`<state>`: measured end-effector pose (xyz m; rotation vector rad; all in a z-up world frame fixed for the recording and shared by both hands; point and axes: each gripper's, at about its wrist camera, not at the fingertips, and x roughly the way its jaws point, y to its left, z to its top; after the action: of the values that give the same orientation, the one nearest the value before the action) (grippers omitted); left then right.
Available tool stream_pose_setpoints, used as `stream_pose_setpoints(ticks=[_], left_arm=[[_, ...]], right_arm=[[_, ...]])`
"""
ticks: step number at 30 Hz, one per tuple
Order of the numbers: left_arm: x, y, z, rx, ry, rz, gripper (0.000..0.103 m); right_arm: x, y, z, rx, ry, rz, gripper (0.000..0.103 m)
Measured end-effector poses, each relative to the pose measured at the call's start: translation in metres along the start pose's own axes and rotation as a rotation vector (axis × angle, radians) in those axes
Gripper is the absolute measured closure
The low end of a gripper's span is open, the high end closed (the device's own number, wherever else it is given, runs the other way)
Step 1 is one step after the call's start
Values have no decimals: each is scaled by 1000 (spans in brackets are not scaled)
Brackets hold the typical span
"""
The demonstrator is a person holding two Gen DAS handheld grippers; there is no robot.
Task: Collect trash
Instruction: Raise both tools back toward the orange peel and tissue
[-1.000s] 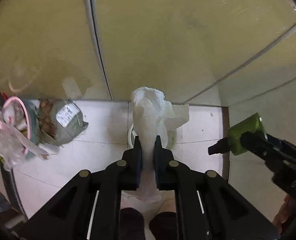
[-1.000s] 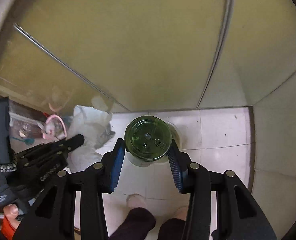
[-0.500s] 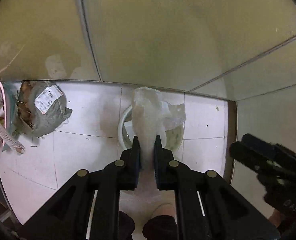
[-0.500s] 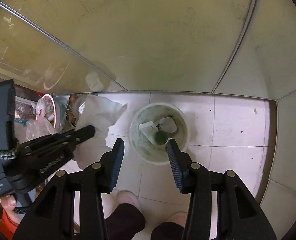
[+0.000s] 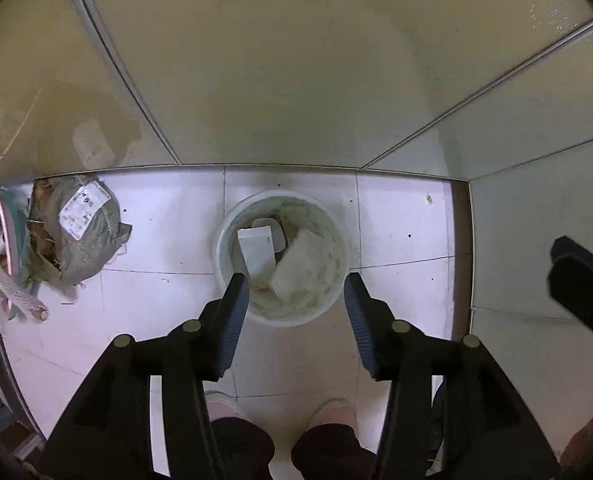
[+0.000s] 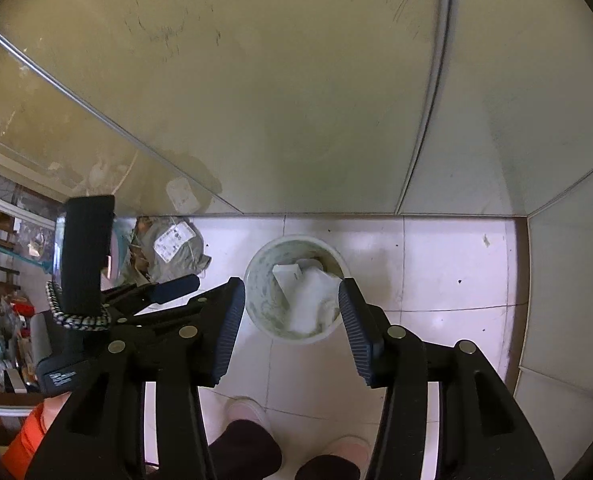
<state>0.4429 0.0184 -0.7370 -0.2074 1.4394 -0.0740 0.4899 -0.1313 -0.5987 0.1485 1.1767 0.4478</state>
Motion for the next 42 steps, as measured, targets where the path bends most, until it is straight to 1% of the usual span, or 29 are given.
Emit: stream_pose_setpoints(ticks=[2,4,6,7,10,11,12,13,14,17,22,27,30,35,38,40,42], left_arm=[[-14,-1,-1,-3,-9,4,54],[-37,-3,-2,0,-23,13,54],[-71,-7,-3,13,-46,30,54],[-83,-8,-3,18,-54,33,54],[-145,-13,-2,35,-94,40,54],[-159,-15,-2,36,-103,40,54],[-186,-17,-1,39,-122,41,54],[-200,-18,0,42,-132,41,54],[-227,-20,2,48,-147,39,54],[-288,-26,6,66,-187,44,54],[-384,-31,15,77,-283,40,54],[-468,-29,26,70,-390,16,54],[-506,-25,32,77,-445,13,54],[-565,-20,39,123,-537,20,54],[-585,-26,44,161,-579,42,53],[-594,-29,52,172,-598,59,51],[-600,-32,62,174,-608,50,51]], right_arm=[[-11,2,2,4,-11,-2,58],[-21,4,4,7,-17,-2,58],[-38,9,8,7,-22,-5,58],[-47,10,9,5,-24,-6,58],[-88,25,18,-6,-41,-10,58],[-102,31,19,-11,-47,-11,58],[-118,37,23,-16,-53,-13,58],[-128,40,25,-20,-59,-14,58],[-149,49,29,-24,-72,-15,58],[-196,68,39,-28,-105,-12,58],[-278,102,57,-34,-188,-12,58],[-338,129,72,-28,-274,-12,58],[-367,142,83,-19,-325,-21,58],[-413,157,93,13,-418,-30,58],[-435,157,97,32,-484,-54,58],[-447,154,103,47,-521,-60,53],[-456,149,110,66,-551,-71,52]])
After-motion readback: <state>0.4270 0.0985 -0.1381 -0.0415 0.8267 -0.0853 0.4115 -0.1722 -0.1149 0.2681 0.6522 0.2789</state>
